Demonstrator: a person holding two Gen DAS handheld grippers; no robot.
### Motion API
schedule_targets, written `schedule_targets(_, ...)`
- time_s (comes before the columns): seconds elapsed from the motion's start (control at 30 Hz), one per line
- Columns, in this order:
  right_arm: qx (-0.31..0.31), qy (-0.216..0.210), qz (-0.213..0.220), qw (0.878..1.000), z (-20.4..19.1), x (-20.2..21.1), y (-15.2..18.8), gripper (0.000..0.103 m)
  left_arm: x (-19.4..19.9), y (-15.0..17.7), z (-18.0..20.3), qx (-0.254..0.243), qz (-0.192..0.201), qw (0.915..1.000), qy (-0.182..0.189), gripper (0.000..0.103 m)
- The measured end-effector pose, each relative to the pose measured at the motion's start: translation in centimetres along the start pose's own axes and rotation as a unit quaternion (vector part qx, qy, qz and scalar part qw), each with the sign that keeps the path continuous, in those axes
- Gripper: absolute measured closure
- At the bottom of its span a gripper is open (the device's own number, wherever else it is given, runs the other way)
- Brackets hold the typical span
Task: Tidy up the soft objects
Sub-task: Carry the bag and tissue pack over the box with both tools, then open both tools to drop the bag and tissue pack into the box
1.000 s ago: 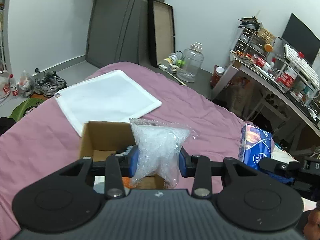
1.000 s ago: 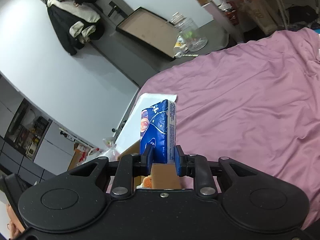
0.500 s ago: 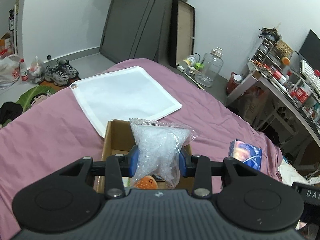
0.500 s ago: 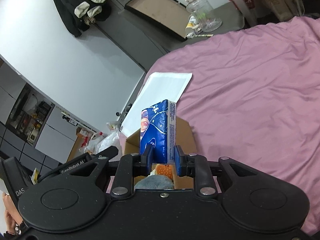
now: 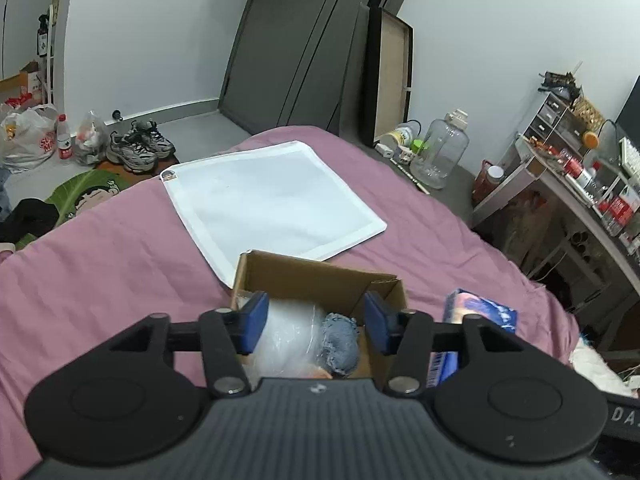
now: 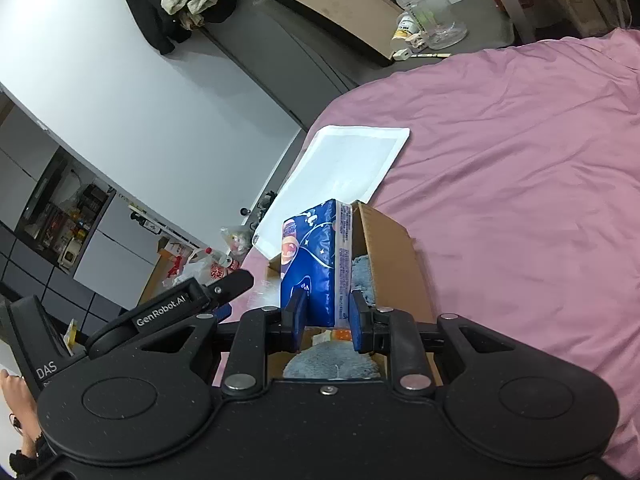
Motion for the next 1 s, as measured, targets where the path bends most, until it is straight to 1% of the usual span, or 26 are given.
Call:
schedule_targets(0.13,0.014,-0.003,0.002,1.000,-0.6,0.0,0.1,0.080,0.0,0.0,0.0,-0.005,-0.001,1.0000,-0.003,0.046)
schedule_targets(0.23,0.023,-0.005,-0.010,1.000,-0.7,-0.2,0.3,0.074,0.0,0.0,0.2,-0.007,-0.003,1.0000,-0.005,0.043)
schedule_targets(0.3,0.022,0.004,-0.008,1.000,-0.4,0.0,0.3,0.059,0.0,0.0,0.5,-0.013,-0.005,0.9999,-0.006,0.038)
schedule_targets(0.4,0.018,0.007,-0.003,1.000,0.2,0.8,0.2,0.057,-0.3,0.4,1.0,-0.026,-0.020,0.9994,-0.014,0.034)
schedule_targets(0.53,0.011,0.015,0.003,1.000,1.1,2.0,-0.1,0.054,-0.1,0.9,2.1,-0.044,-0.028,0.9986,-0.008,0.030)
schedule_targets(0.63,0.006,0.022,0.009,1.000,1.8,3.1,-0.4,0.052,0.3,1.3,3.1,-0.056,-0.034,0.9978,0.000,0.021)
schedule_targets(0.67,0.004,0.024,0.013,1.000,2.1,3.5,-0.6,0.051,0.5,1.6,3.6,-0.067,-0.040,0.9969,-0.008,0.017)
schedule_targets(0.73,0.003,0.030,0.020,0.999,2.6,4.3,-0.9,0.049,0.9,2.1,4.5,-0.097,-0.039,0.9941,-0.029,0.015)
schedule_targets(0.8,0.006,0.042,0.024,0.999,3.2,5.1,-1.3,0.043,1.3,2.6,5.6,-0.121,-0.043,0.9913,-0.029,0.014)
schedule_targets(0.9,0.021,0.073,0.027,0.997,3.9,6.2,-1.7,0.037,2.2,2.7,6.6,-0.126,-0.052,0.9903,-0.026,0.014)
schedule_targets(1.0,0.023,0.082,0.034,0.996,4.4,7.3,-2.1,0.030,3.7,3.0,7.8,-0.137,-0.045,0.9892,-0.023,0.012)
Point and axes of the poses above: each gripper's, at about its wrist camera, not at the fingertips, and x roughly against the way its jaws point, z to its right, y to its underside, the point moved 5 cm from there along -x, roughly the way its jaws point, and after that the axes turned 7 degrees about z, right-handed, at the moved point
